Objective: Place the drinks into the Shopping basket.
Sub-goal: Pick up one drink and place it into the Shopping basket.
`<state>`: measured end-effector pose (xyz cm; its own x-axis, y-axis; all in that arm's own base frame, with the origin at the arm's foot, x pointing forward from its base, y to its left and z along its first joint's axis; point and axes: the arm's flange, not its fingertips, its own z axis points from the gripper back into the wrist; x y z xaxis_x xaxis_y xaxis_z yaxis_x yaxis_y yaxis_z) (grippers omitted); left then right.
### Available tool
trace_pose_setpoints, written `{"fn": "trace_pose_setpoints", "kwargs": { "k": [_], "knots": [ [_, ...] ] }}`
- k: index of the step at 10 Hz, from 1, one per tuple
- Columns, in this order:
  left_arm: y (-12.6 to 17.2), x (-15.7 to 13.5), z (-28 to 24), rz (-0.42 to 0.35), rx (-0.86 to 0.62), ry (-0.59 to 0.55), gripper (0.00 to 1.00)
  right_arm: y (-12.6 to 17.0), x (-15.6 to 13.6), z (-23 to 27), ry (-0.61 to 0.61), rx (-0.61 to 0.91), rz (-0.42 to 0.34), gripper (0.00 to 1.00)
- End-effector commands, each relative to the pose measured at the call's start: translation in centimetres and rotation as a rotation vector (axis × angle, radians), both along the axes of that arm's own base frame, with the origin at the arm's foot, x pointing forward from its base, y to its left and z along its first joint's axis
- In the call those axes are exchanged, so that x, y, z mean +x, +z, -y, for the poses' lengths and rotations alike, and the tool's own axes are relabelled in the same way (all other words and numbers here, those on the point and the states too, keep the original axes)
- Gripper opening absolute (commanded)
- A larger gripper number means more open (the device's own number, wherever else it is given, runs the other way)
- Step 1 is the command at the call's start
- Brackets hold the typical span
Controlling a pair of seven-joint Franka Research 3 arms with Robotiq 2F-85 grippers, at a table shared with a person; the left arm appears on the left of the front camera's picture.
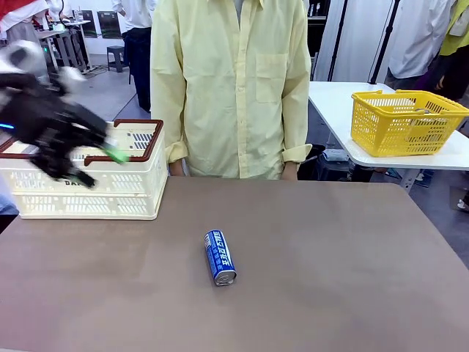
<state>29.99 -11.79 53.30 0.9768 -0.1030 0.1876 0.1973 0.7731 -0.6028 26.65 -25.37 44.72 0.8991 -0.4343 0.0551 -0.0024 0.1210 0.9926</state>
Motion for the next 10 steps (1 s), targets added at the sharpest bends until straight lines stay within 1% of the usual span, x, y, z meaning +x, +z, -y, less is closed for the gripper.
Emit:
{"fn": "trace_pose_setpoints", "kwargs": {
  "k": [1, 2, 3, 4, 5, 8, 9, 10],
  "knots": [
    [-3.3, 1.7, 5.8, 0.060, 0.185, -0.045, 1.00, 0.4, -0.1, 0.2, 0.000, 0.013, -0.004, 1.00],
    [-5.0, 1.1, 8.7, 0.057, 0.234, -0.103, 1.00, 0.4, -0.1, 0.2, 0.000, 0.013, -0.004, 1.00],
    [-6.1, 0.8, 10.0, 0.064, 0.259, -0.128, 1.00, 0.4, -0.1, 0.2, 0.000, 0.013, -0.004, 1.00],
    [-6.1, 0.0, 9.1, 0.031, 0.170, -0.203, 1.00, 0.4, -0.1, 0.2, 0.000, 0.013, -0.004, 1.00],
    [-5.2, -0.7, 11.3, 0.077, 0.230, -0.141, 1.00, 0.4, -0.1, 0.2, 0.000, 0.013, -0.004, 1.00],
    [-5.2, -0.7, 11.3, 0.077, 0.230, -0.141, 1.00, 0.4, -0.1, 0.2, 0.000, 0.013, -0.004, 1.00],
    [-5.7, -0.4, 11.5, 0.071, 0.219, -0.169, 1.00, 0.4, -0.1, 0.2, 0.000, 0.013, -0.004, 1.00],
    [-6.3, 1.0, 14.4, 0.047, 0.260, -0.145, 1.00, 0.4, -0.1, 0.2, 0.000, 0.013, -0.004, 1.00]
  ]
}}
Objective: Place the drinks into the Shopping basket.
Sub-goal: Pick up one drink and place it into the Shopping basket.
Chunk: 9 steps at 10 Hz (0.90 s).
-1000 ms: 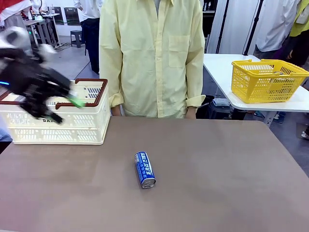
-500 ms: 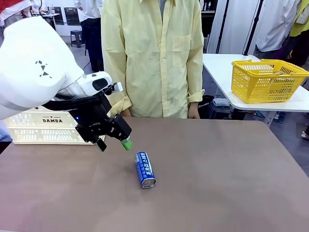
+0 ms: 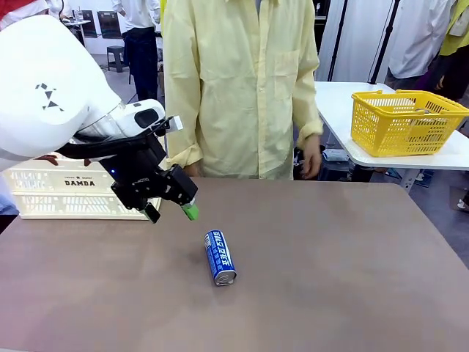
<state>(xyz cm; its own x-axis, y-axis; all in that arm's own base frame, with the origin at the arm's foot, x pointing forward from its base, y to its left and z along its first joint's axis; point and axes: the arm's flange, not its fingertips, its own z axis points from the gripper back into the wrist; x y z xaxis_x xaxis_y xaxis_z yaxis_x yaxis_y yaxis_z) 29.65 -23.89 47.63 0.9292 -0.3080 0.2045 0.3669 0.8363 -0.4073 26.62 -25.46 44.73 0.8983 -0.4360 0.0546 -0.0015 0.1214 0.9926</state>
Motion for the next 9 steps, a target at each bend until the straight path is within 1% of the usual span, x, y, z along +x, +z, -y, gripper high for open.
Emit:
{"fn": "trace_pose_setpoints", "kwargs": {
  "k": [1, 2, 3, 4, 6, 7, 8, 9],
  "knots": [
    [-1.6, 2.9, 5.1, -0.040, 0.050, 0.138, 1.00, 0.4, -0.1, 0.1, 0.002, 0.014, -0.004, 1.00],
    [-2.8, 3.9, 7.4, -0.067, 0.103, 0.203, 1.00, 0.4, -0.1, 0.1, 0.002, 0.014, -0.004, 1.00],
    [-4.1, 5.0, 9.1, -0.057, 0.169, 0.343, 1.00, 0.4, -0.1, 0.1, 0.002, 0.014, -0.004, 1.00],
    [-5.2, 5.6, 10.1, -0.050, 0.203, 0.405, 1.00, 0.4, -0.1, 0.1, 0.002, 0.014, -0.004, 1.00],
    [-6.6, 6.6, 11.2, 0.011, 0.230, 0.494, 1.00, 0.4, -0.1, 0.1, 0.002, 0.014, -0.004, 1.00],
    [-6.9, 7.1, 11.6, 0.047, 0.256, 0.465, 1.00, 0.4, -0.1, 0.1, 0.002, 0.014, -0.004, 1.00],
    [-7.1, 5.7, 9.7, -0.010, 0.183, 0.436, 1.00, 0.4, -0.1, 0.1, 0.002, 0.014, -0.004, 1.00],
    [-7.1, 5.7, 9.7, -0.010, 0.183, 0.436, 1.00, 0.4, -0.1, 0.1, 0.002, 0.014, -0.004, 1.00]
  ]
}}
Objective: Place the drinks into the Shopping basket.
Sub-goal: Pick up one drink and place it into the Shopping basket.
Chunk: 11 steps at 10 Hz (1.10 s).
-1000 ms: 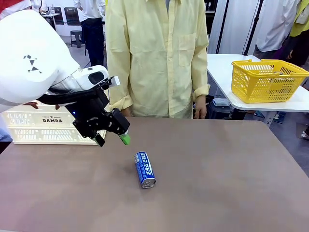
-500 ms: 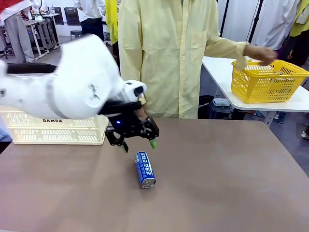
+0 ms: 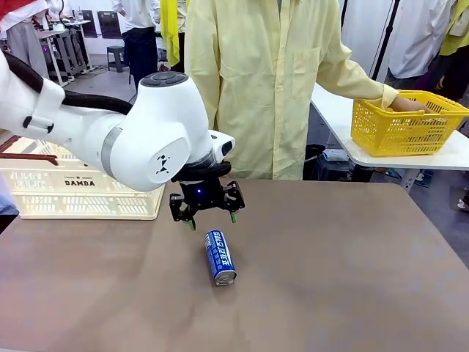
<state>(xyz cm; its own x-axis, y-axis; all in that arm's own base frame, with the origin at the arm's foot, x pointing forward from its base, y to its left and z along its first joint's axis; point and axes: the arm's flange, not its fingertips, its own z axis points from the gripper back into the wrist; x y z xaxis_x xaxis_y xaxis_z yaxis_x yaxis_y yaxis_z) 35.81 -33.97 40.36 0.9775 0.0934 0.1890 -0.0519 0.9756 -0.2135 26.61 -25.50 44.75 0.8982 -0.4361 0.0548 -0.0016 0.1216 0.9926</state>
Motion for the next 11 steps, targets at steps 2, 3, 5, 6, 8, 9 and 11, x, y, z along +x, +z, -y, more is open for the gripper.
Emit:
{"fn": "trace_pose_setpoints", "kwargs": {
  "k": [2, 3, 5, 6, 8, 9, 11],
  "knots": [
    [0.0, 0.0, 0.0, 0.000, 0.000, 0.000, 1.00, 0.4, -0.1, 0.1, 0.002, 0.014, -0.004, 1.00],
    [-0.5, 1.2, 0.0, -0.036, -0.009, 0.160, 1.00, 0.4, -0.1, 0.1, 0.002, 0.014, -0.004, 1.00],
    [-1.5, 1.7, 0.4, -0.085, 0.024, 0.335, 1.00, 0.4, -0.1, 0.1, 0.002, 0.014, -0.004, 1.00],
    [-1.9, 1.8, 0.8, -0.093, 0.009, 0.298, 1.00, 0.4, -0.1, 0.1, 0.002, 0.014, -0.004, 1.00],
    [-3.3, 2.3, 1.2, -0.122, 0.011, 0.250, 1.00, 0.4, -0.1, 0.1, 0.002, 0.014, -0.004, 1.00],
    [-4.2, 2.5, 1.4, -0.146, 0.007, 0.234, 1.00, 0.4, -0.1, 0.1, 0.002, 0.014, -0.004, 1.00],
    [-6.5, 3.1, 1.6, -0.208, 0.047, 0.230, 1.00, 0.4, -0.1, 0.1, 0.002, 0.014, -0.004, 1.00]
  ]
}}
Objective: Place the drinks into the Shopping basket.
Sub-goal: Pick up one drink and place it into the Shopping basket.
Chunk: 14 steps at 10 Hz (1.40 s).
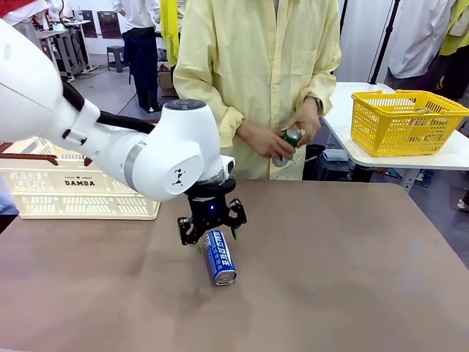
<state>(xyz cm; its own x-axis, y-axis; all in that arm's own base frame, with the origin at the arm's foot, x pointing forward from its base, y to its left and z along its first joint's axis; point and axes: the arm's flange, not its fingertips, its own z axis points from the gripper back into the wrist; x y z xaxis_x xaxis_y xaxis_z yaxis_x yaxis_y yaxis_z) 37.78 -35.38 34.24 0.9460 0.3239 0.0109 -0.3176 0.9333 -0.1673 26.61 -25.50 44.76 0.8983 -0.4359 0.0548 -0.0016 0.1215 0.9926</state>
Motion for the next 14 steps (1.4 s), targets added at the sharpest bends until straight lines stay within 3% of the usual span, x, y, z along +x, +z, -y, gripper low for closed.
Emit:
{"fn": "trace_pose_setpoints", "kwargs": {
  "k": [1, 4, 6, 7, 8, 9, 11, 14],
  "knots": [
    [-1.6, 1.4, 0.4, -0.047, 0.050, -0.031, 1.00, 0.4, -0.1, 0.1, 0.001, 0.014, -0.004, 1.00],
    [-3.6, 1.5, 1.4, -0.070, 0.073, -0.082, 1.00, 0.4, -0.1, 0.1, 0.001, 0.014, -0.004, 1.00],
    [-1.0, 0.9, -1.3, -0.026, -0.018, -0.086, 1.00, 0.4, -0.1, 0.1, 0.001, 0.014, -0.004, 1.00],
    [0.4, 0.0, -2.9, -0.044, -0.058, -0.132, 1.00, 0.4, -0.1, 0.1, 0.001, 0.014, -0.004, 1.00],
    [2.9, -1.7, -4.8, 0.018, -0.102, -0.166, 1.00, 0.4, -0.1, 0.1, 0.001, 0.014, -0.004, 1.00],
    [6.6, -3.9, -8.6, 0.064, -0.179, -0.217, 1.00, 0.4, -0.1, 0.1, 0.001, 0.014, -0.004, 1.00],
    [11.1, -6.8, -18.3, 0.122, -0.311, -0.239, 1.00, 0.4, -0.1, 0.1, 0.001, 0.014, -0.004, 1.00],
    [11.5, -8.0, -29.1, 0.089, -0.564, -0.287, 1.00, 0.4, -0.1, 0.1, 0.001, 0.014, -0.004, 1.00]
  ]
}}
